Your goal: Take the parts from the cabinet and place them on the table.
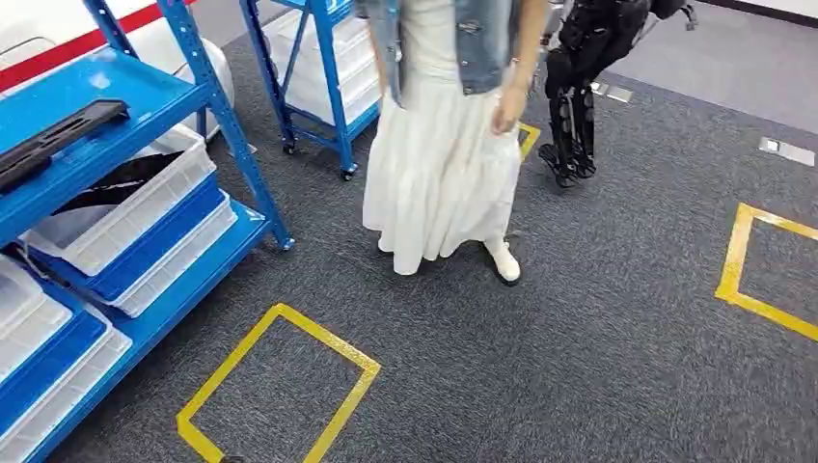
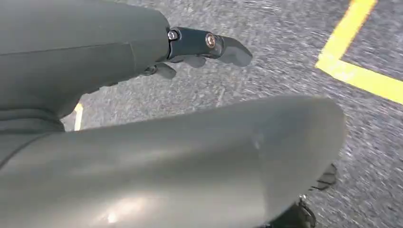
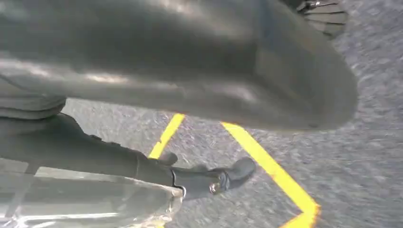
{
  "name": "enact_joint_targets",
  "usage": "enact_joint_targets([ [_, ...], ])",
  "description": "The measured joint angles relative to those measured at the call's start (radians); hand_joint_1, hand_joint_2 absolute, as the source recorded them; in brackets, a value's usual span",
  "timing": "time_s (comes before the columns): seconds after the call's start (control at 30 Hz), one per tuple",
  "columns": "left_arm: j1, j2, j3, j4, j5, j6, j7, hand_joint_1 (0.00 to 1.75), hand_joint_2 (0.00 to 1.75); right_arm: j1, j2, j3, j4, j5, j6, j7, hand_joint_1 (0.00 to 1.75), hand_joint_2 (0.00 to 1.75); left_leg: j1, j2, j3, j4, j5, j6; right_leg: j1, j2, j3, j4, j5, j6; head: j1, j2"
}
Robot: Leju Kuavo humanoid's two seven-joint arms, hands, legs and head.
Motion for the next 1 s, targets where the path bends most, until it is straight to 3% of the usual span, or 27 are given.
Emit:
enact_joint_targets([
  [0.03,-0.004,0.001,0.0,0.0,0.0,0.001,0.0,0.0,0.0,0.002,0.0,0.0,0.0,0.0,0.0,0.0,0.0,0.0,0.001,-0.012,-0.001,0.0,0.003,0.004,-0.004,0.031,-0.036,0.068,-0.029,-0.004,-0.001,0.0],
  [0.07,-0.007,0.0,0.0,0.0,0.0,0.001,0.0,0.0,0.0,0.005,0.0,0.0,0.0,0.0,0.0,0.0,0.0,0.0,0.002,-0.028,-0.003,0.0,0.002,0.003,-0.009,0.043,-0.081,0.155,-0.061,-0.006,0.004,0.0],
  [0.13,-0.007,-0.003,0.0,0.0,0.0,0.001,0.0,0.0,0.0,0.009,-0.004,0.0,0.0,0.0,0.0,0.0,0.0,0.0,0.002,-0.06,-0.003,0.0,0.001,0.001,-0.017,0.046,-0.153,0.279,-0.097,0.004,0.004,0.0],
  [0.17,-0.004,-0.003,0.0,0.0,0.0,0.001,0.0,0.0,0.0,0.009,-0.005,0.0,0.0,0.0,0.0,0.0,0.0,0.0,0.005,-0.077,-0.002,0.001,0.001,-0.003,-0.022,0.046,-0.16,0.275,-0.083,0.018,0.004,0.0],
  [0.2,-0.004,-0.003,0.0,0.001,0.0,0.0,0.0,0.0,0.0,0.009,-0.007,0.0,0.0,0.0,0.0,0.0,0.0,0.0,0.008,-0.093,-0.001,0.002,0.0,-0.008,-0.029,0.046,-0.138,0.216,-0.048,0.034,0.005,0.0],
  [0.23,-0.004,-0.004,0.0,0.001,0.0,0.0,0.0,0.0,0.0,0.008,-0.008,0.0,0.0,0.0,0.0,0.0,0.0,0.0,0.013,-0.108,0.0,0.004,-0.001,-0.016,-0.035,0.05,-0.098,0.125,-0.004,0.051,0.005,0.0],
  [0.27,-0.004,-0.004,0.0,0.001,0.0,0.0,0.0,0.0,0.0,0.007,-0.01,0.0,0.0,0.0,0.0,0.0,0.0,0.0,0.016,-0.123,0.0,0.011,-0.005,-0.025,-0.044,0.069,-0.049,0.019,0.039,0.066,0.006,0.0],
  [0.3,-0.004,-0.004,0.0,0.001,0.0,0.001,0.0,0.0,0.0,0.007,-0.009,0.0,0.001,0.0,0.0,0.0,0.0,0.0,0.019,-0.132,-0.004,0.018,-0.009,-0.035,-0.052,0.1,-0.03,-0.03,0.054,0.069,0.009,0.0],
  [0.33,-0.004,-0.003,0.0,0.001,0.0,0.001,0.0,0.0,0.0,0.007,-0.008,0.0,0.001,0.0,0.0,0.0,0.0,0.0,0.01,-0.143,-0.011,0.031,-0.019,-0.047,-0.046,0.098,-0.025,-0.041,0.057,0.049,0.014,0.0],
  [0.37,-0.003,-0.003,0.0,0.001,-0.001,0.002,0.0,0.0,0.0,0.005,-0.008,0.0,0.001,0.0,0.0,0.0,0.0,0.0,0.011,-0.147,-0.012,0.029,-0.02,-0.05,-0.044,0.09,-0.028,-0.036,0.057,0.033,0.01,0.0],
  [0.43,0.001,-0.003,0.0,0.002,-0.002,0.002,0.0,0.0,0.0,0.0,-0.009,0.0,0.001,0.0,0.0,0.002,0.0,0.0,0.018,-0.16,-0.015,0.027,-0.018,-0.057,-0.038,0.075,-0.019,-0.034,0.057,0.016,0.008,0.0],
  [0.47,0.004,-0.001,0.0,0.002,-0.002,0.003,0.0,0.0,0.0,0.0,-0.006,0.0,0.001,0.0,0.0,0.002,0.0,0.0,0.023,-0.165,-0.016,0.033,-0.02,-0.059,-0.049,0.066,-0.019,-0.036,0.06,0.01,0.009,0.0],
  [0.57,0.004,-0.001,0.0,0.002,-0.002,0.003,0.0,0.0,0.0,0.0,-0.006,0.0,0.001,0.0,0.0,0.002,0.0,0.0,0.023,-0.165,-0.016,0.033,-0.02,-0.059,-0.049,0.066,-0.019,-0.036,0.06,0.01,0.009,0.0],
  [0.63,0.004,-0.001,0.0,0.002,-0.002,0.003,0.0,0.0,0.0,0.0,-0.005,0.0,0.001,0.0,0.0,0.002,0.0,0.0,0.023,-0.16,-0.017,0.035,-0.021,-0.06,-0.048,0.064,-0.018,-0.037,0.06,0.01,0.009,0.0],
  [0.67,0.006,-0.003,0.0,0.002,-0.002,0.003,0.0,0.0,0.0,0.0,-0.005,0.0,0.001,0.003,0.0,0.003,0.0,0.0,0.018,-0.091,-0.028,0.069,-0.043,-0.065,-0.044,0.059,-0.014,-0.038,0.059,0.002,0.006,0.0],
  [0.7,0.006,-0.003,0.0,0.002,-0.002,0.003,0.0,0.0,0.0,0.001,-0.004,0.0,0.001,0.004,0.0,0.003,0.0,0.0,0.018,-0.066,-0.043,0.1,-0.062,-0.068,-0.041,0.053,-0.012,-0.038,0.058,0.0,-0.001,0.0],
  [0.73,0.001,-0.004,0.0,0.002,-0.002,0.005,-0.003,0.0,0.0,0.008,-0.001,0.0,0.001,0.006,0.0,0.003,0.0,0.0,0.022,-0.025,-0.127,0.269,-0.142,-0.075,-0.033,0.027,-0.007,-0.038,0.05,-0.011,-0.002,0.0],
  [0.77,0.001,-0.005,0.0,0.002,-0.003,0.004,-0.006,0.0,0.0,0.009,-0.002,0.0,0.001,0.007,0.0,0.005,0.0,0.0,0.023,-0.02,-0.175,0.354,-0.168,-0.076,-0.029,0.011,-0.005,-0.037,0.046,-0.016,-0.003,0.0],
  [0.8,0.003,-0.006,0.0,0.003,-0.008,0.004,-0.007,0.0,0.0,0.007,-0.002,0.0,0.001,0.01,0.0,0.006,0.0,0.0,0.023,-0.019,-0.172,0.323,-0.121,-0.07,-0.025,-0.014,0.002,-0.037,0.039,-0.019,-0.004,0.0],
  [0.83,0.003,-0.006,0.0,0.003,-0.008,0.004,-0.009,0.0,0.0,0.006,-0.002,0.0,0.001,0.013,0.0,0.006,0.0,0.0,0.017,0.004,-0.09,0.159,-0.034,-0.052,-0.018,-0.034,0.016,-0.038,0.029,-0.017,-0.003,0.0],
  [0.87,-0.005,-0.006,0.0,0.003,-0.009,0.005,-0.01,0.0,0.0,0.007,-0.002,0.0,0.001,0.019,0.002,0.006,0.0,0.0,-0.004,0.061,-0.043,0.063,-0.021,-0.029,-0.006,-0.064,0.027,-0.04,0.013,-0.005,0.0,0.0],
  [0.93,-0.005,-0.005,0.0,0.003,-0.01,0.005,-0.011,0.0,0.0,0.001,-0.004,0.0,0.001,0.02,0.002,0.006,0.0,0.0,-0.007,0.041,-0.047,0.062,-0.021,-0.027,-0.006,-0.085,0.031,-0.045,0.011,0.001,0.0,0.0],
  [0.97,-0.004,-0.005,0.0,0.003,-0.01,0.005,-0.011,0.0,0.0,-0.004,-0.004,0.0,0.0,0.021,0.002,0.006,0.0,0.0,-0.007,0.02,-0.036,0.041,-0.014,-0.019,0.003,-0.102,0.045,-0.055,0.008,0.006,-0.003,0.0],
  [1.0,-0.003,-0.008,0.0,0.003,-0.011,0.005,-0.011,0.0,0.0,-0.003,-0.006,0.0,-0.002,0.022,0.001,0.006,0.0,0.0,0.007,0.007,-0.018,0.019,-0.001,-0.021,-0.004,-0.05,0.033,-0.036,0.0,0.009,0.001,0.0],
])
